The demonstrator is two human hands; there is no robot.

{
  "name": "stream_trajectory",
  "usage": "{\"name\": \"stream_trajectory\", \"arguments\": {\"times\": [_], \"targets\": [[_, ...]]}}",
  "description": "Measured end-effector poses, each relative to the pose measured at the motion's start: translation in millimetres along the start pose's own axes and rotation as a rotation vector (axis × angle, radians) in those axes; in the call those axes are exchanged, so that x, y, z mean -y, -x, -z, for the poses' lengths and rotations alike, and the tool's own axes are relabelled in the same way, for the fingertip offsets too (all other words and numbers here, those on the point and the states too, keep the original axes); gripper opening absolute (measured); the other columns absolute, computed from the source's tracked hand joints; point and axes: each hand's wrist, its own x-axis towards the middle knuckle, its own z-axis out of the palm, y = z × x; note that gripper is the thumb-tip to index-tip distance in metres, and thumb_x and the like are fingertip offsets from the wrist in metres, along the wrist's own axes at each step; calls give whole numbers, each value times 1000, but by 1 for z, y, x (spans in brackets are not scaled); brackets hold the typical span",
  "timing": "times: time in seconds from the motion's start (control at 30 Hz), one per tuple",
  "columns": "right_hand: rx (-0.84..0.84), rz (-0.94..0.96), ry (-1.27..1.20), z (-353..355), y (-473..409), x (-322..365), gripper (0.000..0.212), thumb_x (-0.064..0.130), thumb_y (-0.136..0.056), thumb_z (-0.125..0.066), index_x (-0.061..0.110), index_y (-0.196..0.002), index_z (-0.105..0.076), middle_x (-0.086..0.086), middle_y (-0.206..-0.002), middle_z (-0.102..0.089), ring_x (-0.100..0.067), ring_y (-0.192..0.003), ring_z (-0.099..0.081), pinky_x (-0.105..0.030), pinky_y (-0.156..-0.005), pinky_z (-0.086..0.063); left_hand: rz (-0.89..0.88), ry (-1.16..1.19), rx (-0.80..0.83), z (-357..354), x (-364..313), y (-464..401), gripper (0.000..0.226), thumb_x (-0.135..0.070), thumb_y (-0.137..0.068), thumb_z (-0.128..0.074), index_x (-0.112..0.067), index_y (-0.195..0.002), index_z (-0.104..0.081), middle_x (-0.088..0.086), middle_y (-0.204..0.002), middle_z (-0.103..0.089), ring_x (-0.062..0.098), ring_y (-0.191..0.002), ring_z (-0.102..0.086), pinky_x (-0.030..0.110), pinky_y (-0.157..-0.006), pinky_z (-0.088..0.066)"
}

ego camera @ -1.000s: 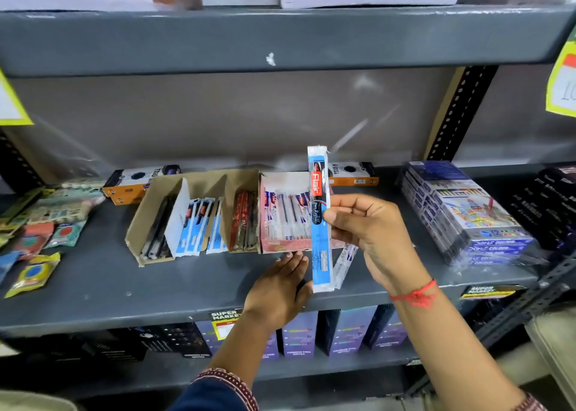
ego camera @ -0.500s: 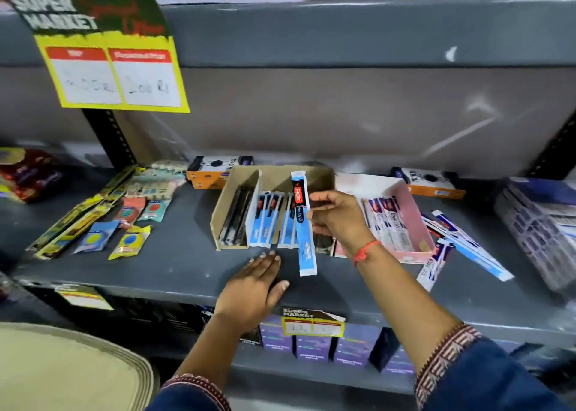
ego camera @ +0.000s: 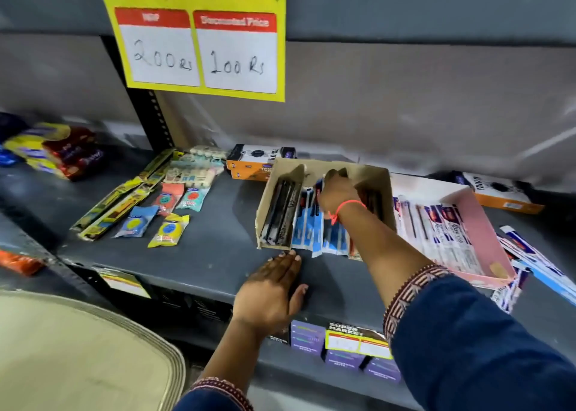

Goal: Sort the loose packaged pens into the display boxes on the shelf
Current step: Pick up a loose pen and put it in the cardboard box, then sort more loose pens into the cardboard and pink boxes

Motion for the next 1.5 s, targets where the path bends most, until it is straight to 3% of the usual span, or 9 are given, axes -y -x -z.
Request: {"name": "stream_trajectory", "arguments": {"times": [0.13,0.47,0.6,0.93,1.07,1.2,1.3,1.37,1.5], "targets": [[50,-33,44,-7,-4,11,42,-4,-88,-47,-9,-129,-41,-26,-127,-58,-38,-117,-57,-40,-91,-48,-16,33,-33,-1,-1,1,50,-39,-85,-39,-6,-112,-66,11,-112,-68,25,-101,-64,34,-89,-48],[38,-88,132,-21,-16,1,41,-1,-92,-38,-8,-132,-38,-25,-121,-61,-38,-111,-61,-44,-92,-50,-26,35,-50,-4,1,0,50,-38,-83,-40,-6,-112,-66,11,-114,-67,24,-104,-63,35,-90,-48],[-31,13,264,-12,-8,5,32,-2,-92,-36,-7,-115,-58,-24,-118,-64,-36,-108,-62,-40,-89,-51,-12,27,-35,-3,1,-1,50,-37,-83,-39,-6,-113,-66,11,-114,-67,24,-104,-63,35,-90,-48],[-355,163,388,36,48,-24,33,4,-85,-45,1,-115,-59,-23,-114,-64,-40,-104,-63,-41,-82,-52,52,-20,36,-1,-10,0,55,-34,-85,-31,1,-114,-63,18,-115,-65,31,-105,-62,45,-93,-42],[-425,95,395,40,66,-66,33,6,-86,-43,2,-115,-58,-19,-116,-61,-37,-109,-59,-41,-83,-50,49,-37,90,-9,-50,3,73,-42,-86,-7,1,-134,-41,18,-141,-42,30,-131,-37,36,-111,-15],[-473,33,389,42,80,-112,36,13,-90,-43,7,-124,-54,-17,-127,-54,-37,-117,-51,-42,-86,-47,6,-23,163,-21,-86,3,62,-42,-90,-25,2,-116,-61,20,-119,-62,33,-110,-59,44,-96,-40],[-519,-45,351,46,93,-147,37,13,-90,-42,5,-125,-53,-19,-131,-53,-38,-120,-49,-43,-91,-45,-74,-35,194,-26,-106,-3,73,-42,-98,-7,1,-111,-64,17,-113,-66,31,-105,-62,46,-90,-46],[-555,-93,367,49,101,-170,41,12,-88,-45,5,-128,-51,-21,-126,-56,-40,-114,-53,-44,-93,-43,-114,-38,230,-28,-118,-6,78,-43,-97,1,1,-118,-60,18,-120,-62,31,-112,-57,43,-97,-41],[-559,-263,320,59,114,-213,36,11,-87,-45,6,-120,-58,-20,-121,-58,-39,-113,-54,-44,-98,-39,-227,-59,208,-34,-141,-13,81,-51,-83,8,-7,-145,-19,11,-154,-19,23,-141,-13,26,-109,6]]}}
